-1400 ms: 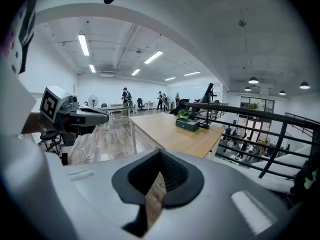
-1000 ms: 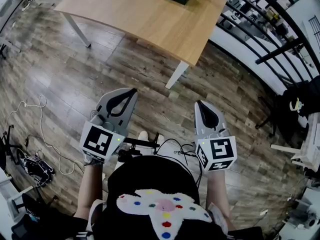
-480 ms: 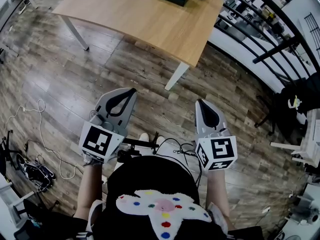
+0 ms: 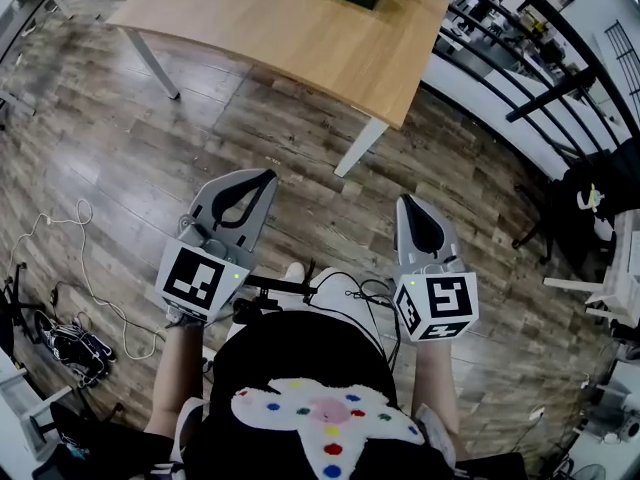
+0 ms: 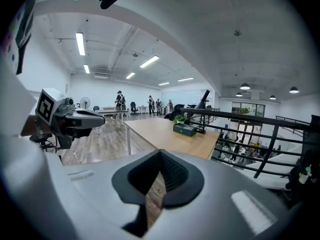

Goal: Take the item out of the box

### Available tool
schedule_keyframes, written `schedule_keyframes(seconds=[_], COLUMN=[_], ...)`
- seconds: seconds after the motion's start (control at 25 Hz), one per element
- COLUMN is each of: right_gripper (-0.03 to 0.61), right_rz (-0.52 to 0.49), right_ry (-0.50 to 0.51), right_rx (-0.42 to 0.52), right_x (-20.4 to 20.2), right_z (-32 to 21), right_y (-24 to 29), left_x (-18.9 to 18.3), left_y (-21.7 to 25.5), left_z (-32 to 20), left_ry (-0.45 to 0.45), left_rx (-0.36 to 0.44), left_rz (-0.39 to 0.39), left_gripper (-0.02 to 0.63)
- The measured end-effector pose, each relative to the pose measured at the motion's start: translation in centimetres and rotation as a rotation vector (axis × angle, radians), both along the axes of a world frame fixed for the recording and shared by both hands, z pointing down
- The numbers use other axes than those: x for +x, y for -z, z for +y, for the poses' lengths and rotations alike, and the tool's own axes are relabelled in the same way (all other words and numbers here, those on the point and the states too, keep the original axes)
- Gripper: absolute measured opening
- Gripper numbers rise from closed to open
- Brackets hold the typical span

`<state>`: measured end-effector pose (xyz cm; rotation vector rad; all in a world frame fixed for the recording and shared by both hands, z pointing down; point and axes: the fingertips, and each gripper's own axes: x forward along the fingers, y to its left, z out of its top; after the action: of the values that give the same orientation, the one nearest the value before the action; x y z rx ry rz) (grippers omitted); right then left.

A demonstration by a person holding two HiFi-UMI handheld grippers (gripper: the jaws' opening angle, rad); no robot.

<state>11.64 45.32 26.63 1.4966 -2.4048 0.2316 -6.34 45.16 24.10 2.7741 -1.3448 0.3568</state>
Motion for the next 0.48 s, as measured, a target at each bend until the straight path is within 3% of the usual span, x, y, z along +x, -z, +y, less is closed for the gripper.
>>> schedule_keyframes(seconds=[0.48], right_gripper=[0.009], right_rz=[0.029], right_ry=[0.034], right_rx=[-0.025], right_x=[-2.4], right_z=[1.1], right_y=[-1.3], left_x=[-1.8], left_y=[-0.3], left_z=[1.2], left_ry=[0.012], left_rx=[-0.001], left_rz=[0.015], left_gripper=[0.005])
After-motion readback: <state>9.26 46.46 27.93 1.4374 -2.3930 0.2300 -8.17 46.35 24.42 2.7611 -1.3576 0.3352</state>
